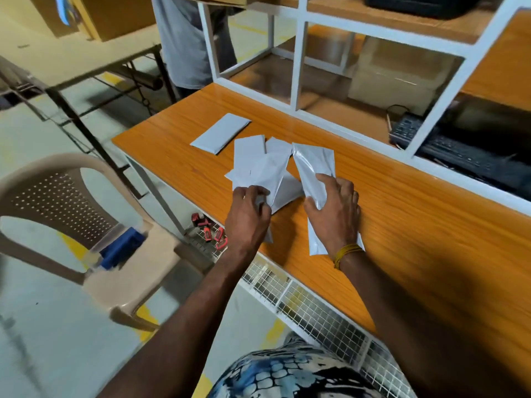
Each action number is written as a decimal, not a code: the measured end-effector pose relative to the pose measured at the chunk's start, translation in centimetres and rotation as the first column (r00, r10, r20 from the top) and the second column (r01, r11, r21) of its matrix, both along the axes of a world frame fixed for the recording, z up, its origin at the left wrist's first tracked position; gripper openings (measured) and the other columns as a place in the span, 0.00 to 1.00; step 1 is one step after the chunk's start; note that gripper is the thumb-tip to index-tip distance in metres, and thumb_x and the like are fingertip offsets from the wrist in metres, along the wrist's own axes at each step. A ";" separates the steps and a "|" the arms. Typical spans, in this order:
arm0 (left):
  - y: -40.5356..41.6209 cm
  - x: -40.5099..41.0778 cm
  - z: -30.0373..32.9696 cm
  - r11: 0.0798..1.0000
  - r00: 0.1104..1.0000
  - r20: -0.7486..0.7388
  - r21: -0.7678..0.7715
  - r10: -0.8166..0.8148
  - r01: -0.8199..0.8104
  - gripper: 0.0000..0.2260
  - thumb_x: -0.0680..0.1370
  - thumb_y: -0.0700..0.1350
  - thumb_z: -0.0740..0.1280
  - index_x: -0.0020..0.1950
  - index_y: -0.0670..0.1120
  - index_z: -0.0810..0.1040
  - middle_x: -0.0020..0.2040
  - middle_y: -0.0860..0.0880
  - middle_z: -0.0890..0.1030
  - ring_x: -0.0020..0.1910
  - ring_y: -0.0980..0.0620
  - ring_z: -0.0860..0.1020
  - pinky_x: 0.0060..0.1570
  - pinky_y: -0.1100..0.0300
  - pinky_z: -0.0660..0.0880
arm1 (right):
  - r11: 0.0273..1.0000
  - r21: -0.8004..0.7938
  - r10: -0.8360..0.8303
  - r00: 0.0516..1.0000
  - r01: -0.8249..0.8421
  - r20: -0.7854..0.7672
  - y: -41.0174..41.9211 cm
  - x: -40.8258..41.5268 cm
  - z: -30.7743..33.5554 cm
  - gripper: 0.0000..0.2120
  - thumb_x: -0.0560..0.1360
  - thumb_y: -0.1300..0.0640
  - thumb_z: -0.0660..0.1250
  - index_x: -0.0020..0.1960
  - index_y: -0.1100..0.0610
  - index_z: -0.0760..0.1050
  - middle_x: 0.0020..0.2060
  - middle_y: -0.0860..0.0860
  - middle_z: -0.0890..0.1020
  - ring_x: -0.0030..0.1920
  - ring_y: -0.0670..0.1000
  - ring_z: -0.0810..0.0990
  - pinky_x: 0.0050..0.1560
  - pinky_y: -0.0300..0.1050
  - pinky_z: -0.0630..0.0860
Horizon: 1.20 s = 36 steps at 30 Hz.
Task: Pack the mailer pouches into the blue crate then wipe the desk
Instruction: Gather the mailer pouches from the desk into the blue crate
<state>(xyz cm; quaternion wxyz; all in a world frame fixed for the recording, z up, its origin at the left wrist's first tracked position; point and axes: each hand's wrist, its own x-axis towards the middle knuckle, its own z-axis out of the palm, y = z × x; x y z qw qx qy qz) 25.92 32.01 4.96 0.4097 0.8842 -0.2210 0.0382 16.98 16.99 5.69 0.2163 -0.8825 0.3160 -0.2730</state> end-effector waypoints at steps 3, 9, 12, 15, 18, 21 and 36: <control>0.7 -2.4 0.9 0.997 0.999 -0.002 -0.055 -0.051 0.051 0.12 0.75 0.45 0.66 0.58 0.51 0.77 0.58 0.47 0.72 0.55 0.48 0.75 0.46 0.54 0.75 | 0.997 -0.007 -0.076 0.996 0.076 0.055 1.5 -3.3 0.9 0.22 0.72 0.49 0.69 0.66 0.44 0.71 0.62 0.53 0.73 0.60 0.56 0.72 0.55 0.53 0.73; 1.8 -9.1 0.9 0.980 0.992 -0.010 -0.152 -0.128 0.125 0.13 0.76 0.44 0.67 0.60 0.51 0.77 0.58 0.47 0.73 0.55 0.53 0.73 0.43 0.59 0.70 | 0.980 -0.050 -0.192 0.980 0.194 0.045 4.4 -11.3 1.6 0.23 0.72 0.48 0.67 0.66 0.44 0.72 0.62 0.52 0.73 0.61 0.55 0.73 0.54 0.52 0.73; 1.2 -12.4 0.7 0.963 0.982 -0.011 -0.195 -0.190 0.184 0.13 0.76 0.49 0.65 0.60 0.51 0.77 0.58 0.48 0.74 0.54 0.56 0.71 0.40 0.60 0.67 | 0.967 -0.060 -0.244 0.968 0.248 0.057 4.6 -15.4 2.1 0.23 0.71 0.49 0.67 0.66 0.46 0.73 0.61 0.53 0.74 0.61 0.55 0.73 0.54 0.50 0.72; -0.4 -15.8 1.1 0.932 0.961 -0.004 -0.243 -0.278 0.269 0.14 0.77 0.51 0.63 0.60 0.50 0.77 0.58 0.48 0.74 0.51 0.60 0.69 0.41 0.59 0.66 | 0.950 -0.060 -0.300 0.950 0.306 0.092 4.0 -19.3 3.1 0.23 0.71 0.48 0.66 0.66 0.47 0.73 0.61 0.54 0.74 0.61 0.56 0.74 0.56 0.51 0.73; -2.5 -19.2 2.7 0.913 0.950 0.009 -0.273 -0.313 0.303 0.14 0.76 0.48 0.64 0.60 0.50 0.77 0.58 0.48 0.75 0.50 0.65 0.67 0.42 0.60 0.66 | 0.925 -0.075 -0.359 0.923 0.371 0.140 3.1 -23.0 4.4 0.24 0.71 0.46 0.63 0.67 0.48 0.74 0.61 0.54 0.74 0.60 0.56 0.74 0.56 0.49 0.72; -4.6 -22.7 4.7 0.880 0.934 0.033 -0.326 -0.355 0.346 0.13 0.76 0.47 0.64 0.61 0.50 0.77 0.59 0.49 0.74 0.51 0.66 0.67 0.41 0.64 0.65 | 0.899 -0.094 -0.406 0.894 0.429 0.190 1.9 -26.4 5.9 0.24 0.71 0.47 0.63 0.67 0.49 0.74 0.60 0.55 0.75 0.59 0.56 0.75 0.55 0.46 0.71; -23.1 -43.8 10.7 0.724 0.828 0.088 -0.439 -0.554 0.531 0.12 0.75 0.41 0.67 0.58 0.50 0.79 0.58 0.51 0.75 0.56 0.58 0.75 0.48 0.69 0.70 | 0.763 -0.116 -0.565 0.744 0.636 0.356 -13.2 -47.3 11.4 0.24 0.72 0.51 0.66 0.68 0.52 0.73 0.61 0.56 0.74 0.61 0.56 0.74 0.56 0.36 0.63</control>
